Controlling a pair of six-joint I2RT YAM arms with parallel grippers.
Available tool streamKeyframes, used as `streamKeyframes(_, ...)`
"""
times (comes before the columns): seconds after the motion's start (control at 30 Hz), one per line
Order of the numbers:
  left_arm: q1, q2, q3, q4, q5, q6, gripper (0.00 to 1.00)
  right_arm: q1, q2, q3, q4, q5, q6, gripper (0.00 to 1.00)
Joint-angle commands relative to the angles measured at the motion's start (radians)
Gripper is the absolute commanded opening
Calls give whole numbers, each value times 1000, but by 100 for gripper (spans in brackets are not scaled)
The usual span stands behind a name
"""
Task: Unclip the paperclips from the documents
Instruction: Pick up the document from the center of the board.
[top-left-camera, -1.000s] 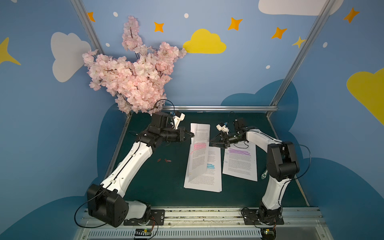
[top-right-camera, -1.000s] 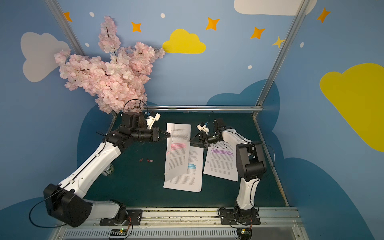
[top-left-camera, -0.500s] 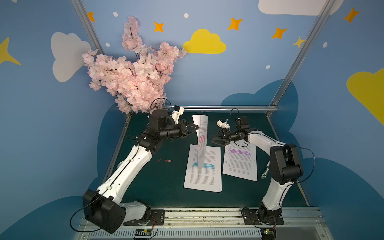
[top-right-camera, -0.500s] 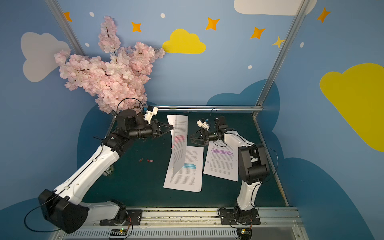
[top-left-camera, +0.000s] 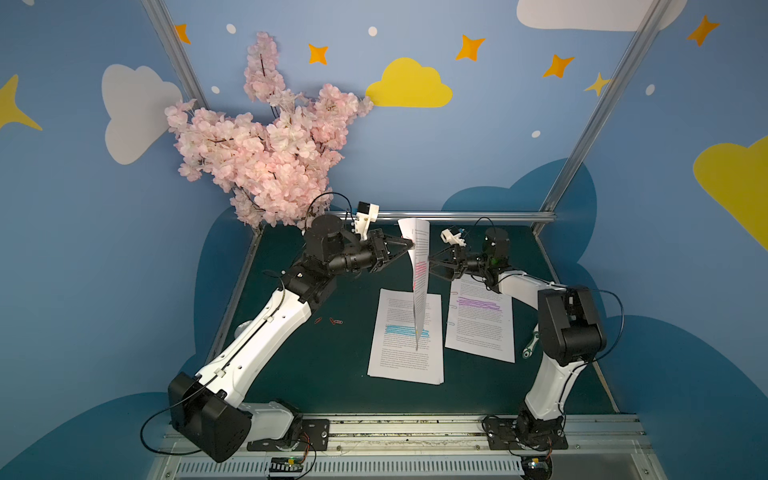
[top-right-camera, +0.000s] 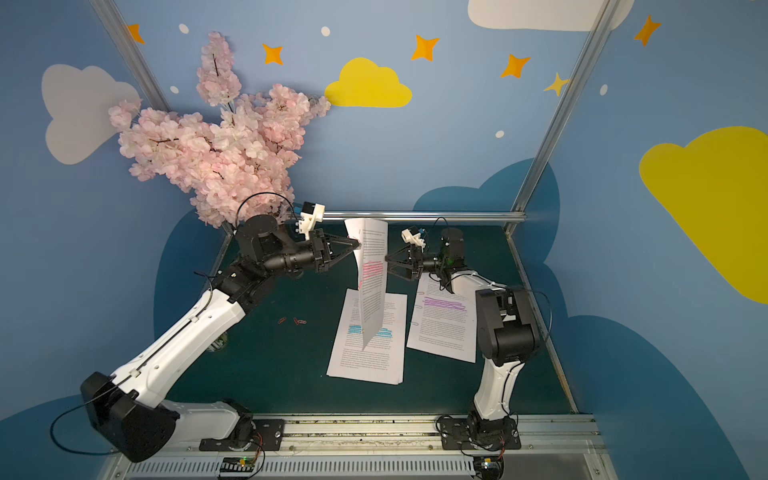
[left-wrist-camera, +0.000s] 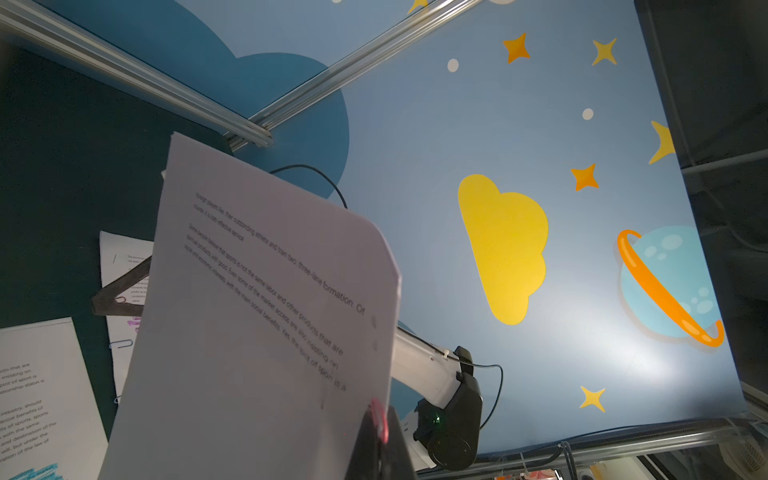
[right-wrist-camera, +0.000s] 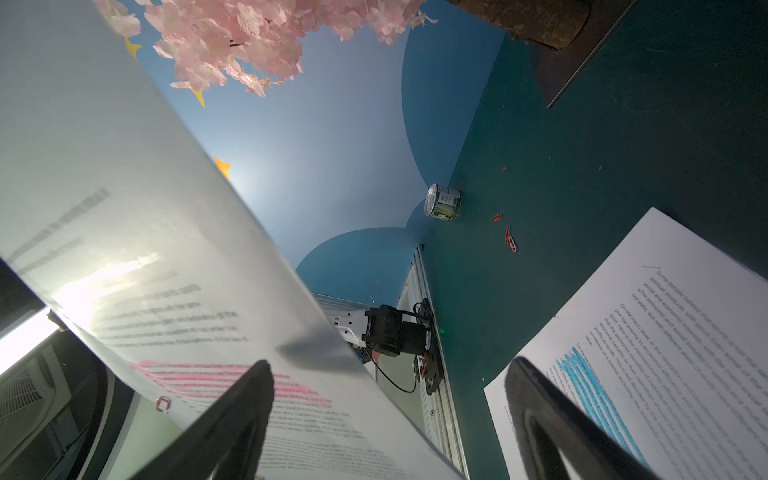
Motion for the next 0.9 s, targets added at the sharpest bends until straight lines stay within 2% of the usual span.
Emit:
streamKeyframes(0.0,-6,29,-3,130,-32,-59,3,-4,39,-35,510,65,395,89)
streamKeyframes(0.07,-11,49,30,123,-28,-50,3,-2,91,-13,690,74,568,89)
streamKeyframes(0.1,-13,56,42,121,-26,-48,3,2,102,-1,692,63,579,89)
streamKeyframes(0.3,-12,86,25,198,-7,-95,3,14,111,17,685,50,561,89)
streamKeyframes(0.57,8,84,-68,337,-27,-165,3,14,81,-1,692,85,572,89)
streamKeyframes(0.87,128,11,-121,213,12,-78,3,13,44,-3,692,94,596,89)
